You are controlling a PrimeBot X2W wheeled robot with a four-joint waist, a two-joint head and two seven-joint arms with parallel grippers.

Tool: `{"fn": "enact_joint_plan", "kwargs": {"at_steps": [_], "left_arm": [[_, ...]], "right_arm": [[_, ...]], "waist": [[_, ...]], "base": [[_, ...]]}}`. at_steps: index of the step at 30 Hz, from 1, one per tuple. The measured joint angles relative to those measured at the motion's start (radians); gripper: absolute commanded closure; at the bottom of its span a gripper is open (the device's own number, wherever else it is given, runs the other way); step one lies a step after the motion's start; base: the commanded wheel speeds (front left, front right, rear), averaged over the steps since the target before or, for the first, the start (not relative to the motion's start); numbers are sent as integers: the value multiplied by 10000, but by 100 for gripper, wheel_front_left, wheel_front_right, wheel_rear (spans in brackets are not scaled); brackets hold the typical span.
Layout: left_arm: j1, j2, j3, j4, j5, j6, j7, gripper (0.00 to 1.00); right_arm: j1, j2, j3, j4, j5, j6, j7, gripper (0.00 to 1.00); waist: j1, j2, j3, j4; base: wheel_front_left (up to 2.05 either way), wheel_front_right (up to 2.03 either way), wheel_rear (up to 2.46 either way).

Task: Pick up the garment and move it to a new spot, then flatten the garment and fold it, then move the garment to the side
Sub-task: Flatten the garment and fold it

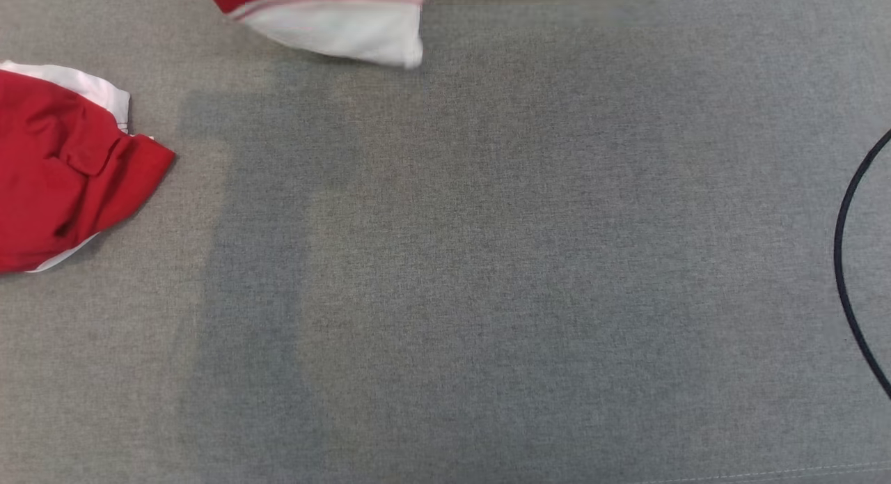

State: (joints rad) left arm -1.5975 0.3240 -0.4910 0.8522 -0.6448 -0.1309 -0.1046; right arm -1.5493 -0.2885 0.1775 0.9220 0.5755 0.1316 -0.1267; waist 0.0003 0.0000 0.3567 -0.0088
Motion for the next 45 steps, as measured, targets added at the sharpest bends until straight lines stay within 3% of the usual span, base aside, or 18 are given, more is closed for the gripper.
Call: {"fn": "enact_joint_plan", "kwargs": {"at_steps": [6,12,18,24,27,30,36,45], "left_arm": [[-1335,-428,-163,819,-341,0,-506,100],[-1314,-625,-817,1296,-633,0,-763,100],[-263,-577,-1143,1329,-1221,0,-1264,100],[1911,-343,-1154,435,-1705,0,-1538,100],[3415,-263,-621,-520,-1609,38,-1576,100],[5271,-286,182,-1779,-1446,376,-1593,100],[8909,-652,1513,-4399,-909,947,-1593,100],[13623,-1574,2380,-6890,-334,1432,-1593,100]], "right_arm": [[-1402,132,-21,1200,-56,0,-355,100],[-1395,153,408,1791,174,-2,-527,100],[-394,259,878,1482,1001,-2,-859,100],[1991,65,1613,165,2034,0,-1202,100],[3489,-272,1745,-573,2830,-2,-1231,100],[5082,-552,1929,-1499,3522,-2,-1260,100],[8033,-903,2088,-3246,4245,-2,-1306,100],[11954,-1072,1461,-5101,4307,-2,-1350,100]], "waist": [[-1,0,359,-27],[-1,0,675,-84],[-1,0,839,-153],[-2,0,445,-248],[-2,0,120,-247],[-3,0,-225,-229],[-3,0,-764,-193],[-3,0,-1489,-162]], "base": [[0,0,0],[0,0,0],[0,0,0],[0,0,0],[0,0,0],[0,0,0],[0,0,0],[0,0,0]]}}
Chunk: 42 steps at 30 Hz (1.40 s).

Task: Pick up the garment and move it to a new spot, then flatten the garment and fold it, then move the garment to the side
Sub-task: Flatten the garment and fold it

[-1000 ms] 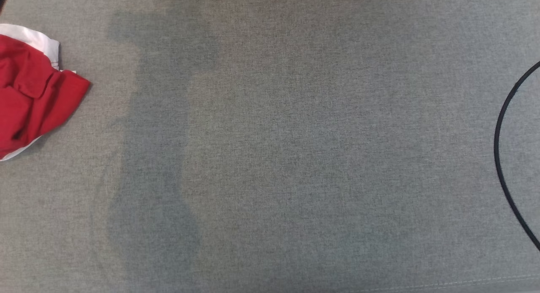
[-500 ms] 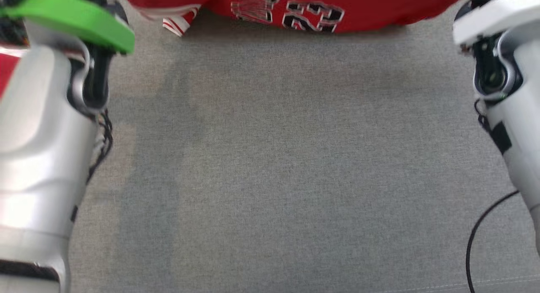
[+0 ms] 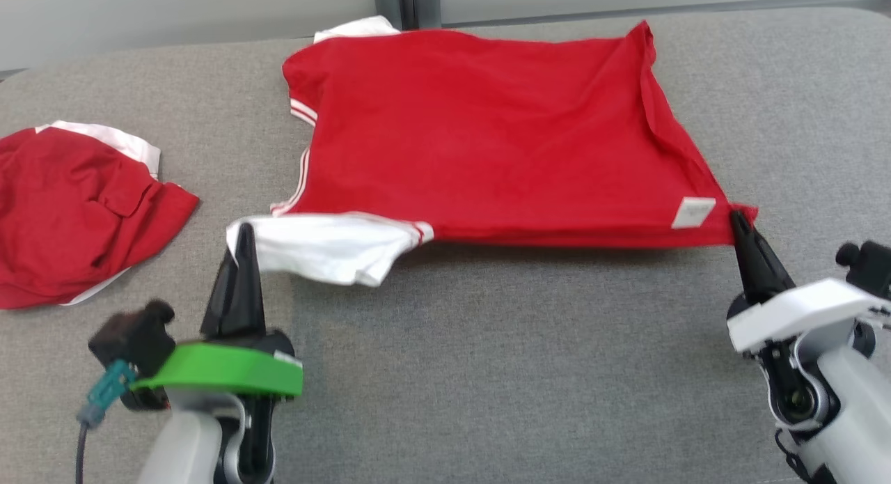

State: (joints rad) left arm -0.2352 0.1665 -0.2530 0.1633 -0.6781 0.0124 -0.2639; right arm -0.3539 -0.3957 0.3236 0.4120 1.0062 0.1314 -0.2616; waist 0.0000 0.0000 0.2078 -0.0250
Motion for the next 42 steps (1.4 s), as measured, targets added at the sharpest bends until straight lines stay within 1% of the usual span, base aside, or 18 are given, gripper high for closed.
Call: {"fn": "enact_joint_plan", "kwargs": {"at_steps": [3,8,12,16,19,24,27,34,38,42], "left_arm": [[1174,-238,203,-282,54,46,0,100],[2501,-426,92,-405,339,8,0,100],[3048,-522,-155,-391,481,-86,0,100],[3457,-545,-286,-399,556,-109,0,100],[3721,-537,-426,-412,594,-130,2,100],[3678,-414,-600,-391,763,-213,35,100],[3372,-290,-729,-316,951,-276,153,100],[2008,104,-1001,178,1365,-608,518,100],[1053,161,-1085,646,1430,-779,692,100],[104,163,-1214,1475,1467,-980,780,100]], "right_arm": [[1048,-15,-272,-318,-324,0,0,100],[2521,21,-949,-882,-1127,0,-2,100],[3629,84,-1327,-1269,-1799,2,-6,100],[4612,322,-1889,-1685,-2111,0,35,100],[5115,512,-2274,-1919,-2288,2,263,100],[5237,863,-2612,-2163,-2660,0,619,100],[5145,988,-2671,-2186,-2823,2,817,100],[4219,934,-2554,-2061,-3231,0,1367,100],[3601,851,-2474,-1730,-3325,0,1557,100],[2854,861,-2426,-1304,-3394,0,1649,100]], "waist": [[0,0,-231,12],[0,0,-560,88],[0,0,-744,216],[0,0,-910,336],[-1,0,-964,364],[0,0,-976,283],[-1,0,-1002,199],[0,0,-1015,-39],[0,0,-908,-88],[0,0,-711,-103]], "base": [[0,0,0],[0,0,0],[0,0,0],[0,0,0],[0,0,0],[0,0,0],[0,0,0],[0,0,0],[0,0,0],[0,0,0]]}}
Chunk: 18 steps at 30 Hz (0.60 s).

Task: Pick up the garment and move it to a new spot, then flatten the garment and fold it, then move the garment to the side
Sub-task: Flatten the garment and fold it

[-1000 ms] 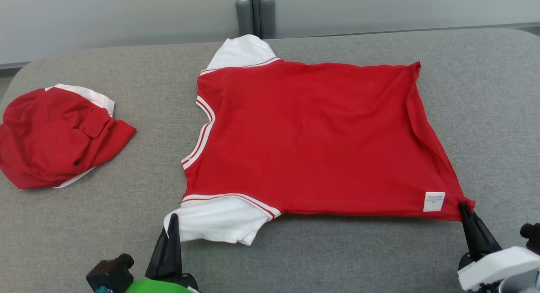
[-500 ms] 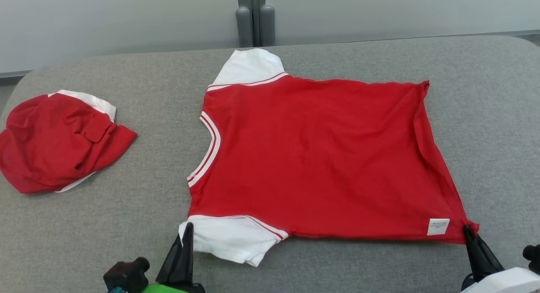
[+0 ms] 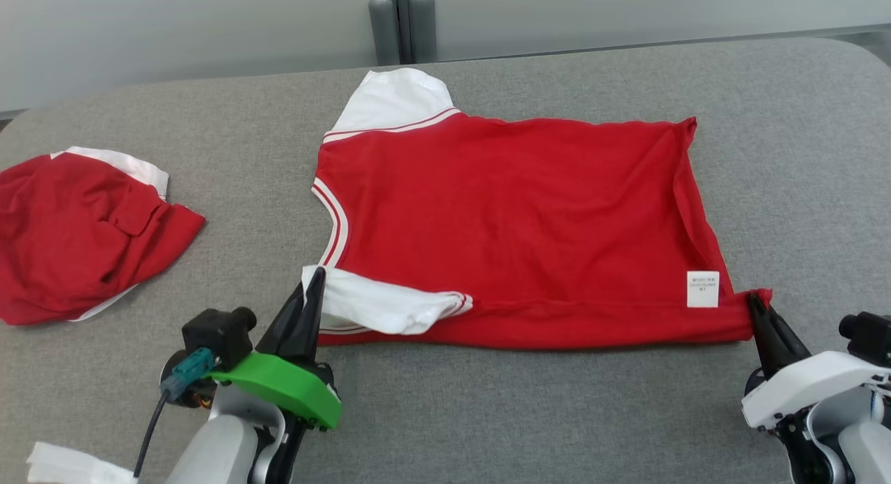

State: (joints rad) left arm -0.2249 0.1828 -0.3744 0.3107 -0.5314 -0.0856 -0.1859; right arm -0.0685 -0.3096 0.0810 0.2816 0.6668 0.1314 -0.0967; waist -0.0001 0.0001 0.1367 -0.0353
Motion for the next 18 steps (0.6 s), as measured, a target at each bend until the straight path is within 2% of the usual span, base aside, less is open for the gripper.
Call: {"fn": "enact_joint_plan", "kwargs": {"at_steps": [7,8,9,10,18], "left_arm": [[-1427,-146,-207,1810,27,-211,-196,100],[-1573,-174,-251,2069,52,-236,-249,100],[-1679,-192,-295,2238,104,-251,-288,59],[-1810,-199,-359,2449,226,-272,-364,0],[-1660,-305,-165,2842,326,-330,-723,0]], "right_arm": [[-1324,111,351,1080,-128,0,-59,100],[-1449,117,412,1239,-196,0,-159,56],[-1540,121,447,1356,-211,0,-245,0],[-1650,125,470,1509,-209,0,-334,0],[-1412,-167,802,1952,-230,0,-1195,0]], "waist": [[1,0,359,-75],[0,0,394,-87],[0,0,417,-95],[0,0,437,-101],[0,0,147,-63]], "base": [[0,0,0],[0,0,0],[0,0,0],[0,0,0],[0,0,0]]}}
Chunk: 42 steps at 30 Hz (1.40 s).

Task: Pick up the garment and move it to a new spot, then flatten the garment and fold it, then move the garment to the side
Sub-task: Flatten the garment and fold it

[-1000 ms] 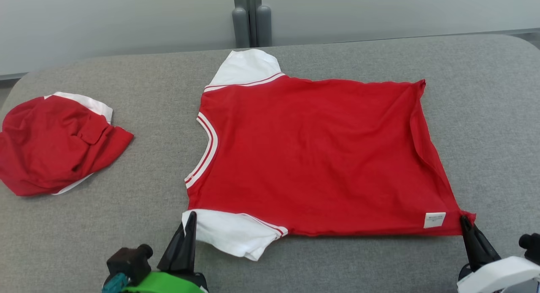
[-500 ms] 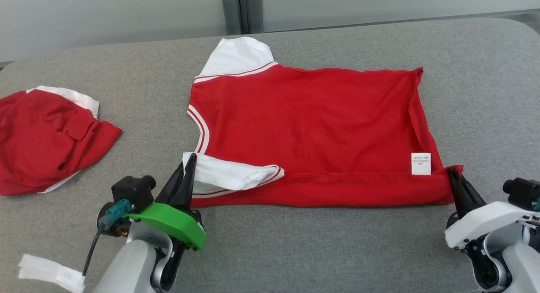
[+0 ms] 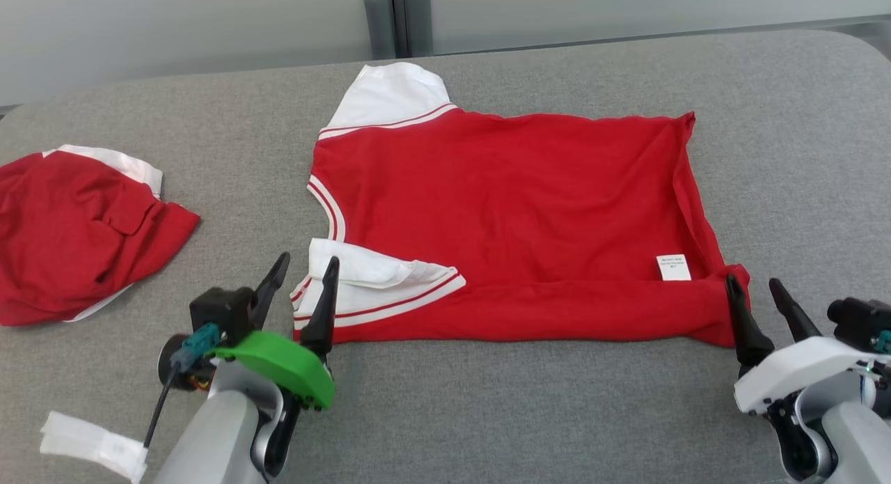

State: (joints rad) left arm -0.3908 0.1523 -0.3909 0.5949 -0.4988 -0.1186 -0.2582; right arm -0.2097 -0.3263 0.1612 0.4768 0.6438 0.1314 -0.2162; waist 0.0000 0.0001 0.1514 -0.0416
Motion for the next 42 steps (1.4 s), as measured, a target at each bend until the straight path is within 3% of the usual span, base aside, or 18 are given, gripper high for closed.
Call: {"fn": "enact_joint_plan", "kwargs": {"at_steps": [9,22,23,24,25,26,35,42], "left_arm": [[1547,146,138,-136,174,-17,-44,0],[561,-173,236,1365,-79,-54,-61,0],[437,-203,265,1511,-102,-54,-61,0],[339,-240,230,1672,-136,-56,-67,9],[275,-274,180,1787,-159,-58,-71,76],[211,-307,98,1906,-194,-59,-73,100],[249,-232,75,1749,-477,-119,-61,100],[1561,136,556,740,-533,-113,-61,100]], "right_arm": [[714,-247,123,59,-130,0,-144,0],[-274,71,408,1319,-226,0,52,0],[-339,125,497,1375,-219,0,86,24],[-420,174,568,1427,-198,0,123,57],[-462,188,617,1455,-163,0,123,100],[-506,190,663,1496,-119,0,119,100],[-430,155,1032,1476,307,0,-136,100],[548,109,1177,681,535,2,-230,100]], "waist": [[0,0,5,68],[0,0,535,131],[0,0,557,119],[0,0,568,100],[0,0,574,86],[0,0,575,70],[0,0,120,117],[0,0,-489,336]], "base": [[0,0,0],[0,0,0],[0,0,0],[0,0,0],[0,0,0],[0,0,0],[0,0,0],[0,0,0]]}}
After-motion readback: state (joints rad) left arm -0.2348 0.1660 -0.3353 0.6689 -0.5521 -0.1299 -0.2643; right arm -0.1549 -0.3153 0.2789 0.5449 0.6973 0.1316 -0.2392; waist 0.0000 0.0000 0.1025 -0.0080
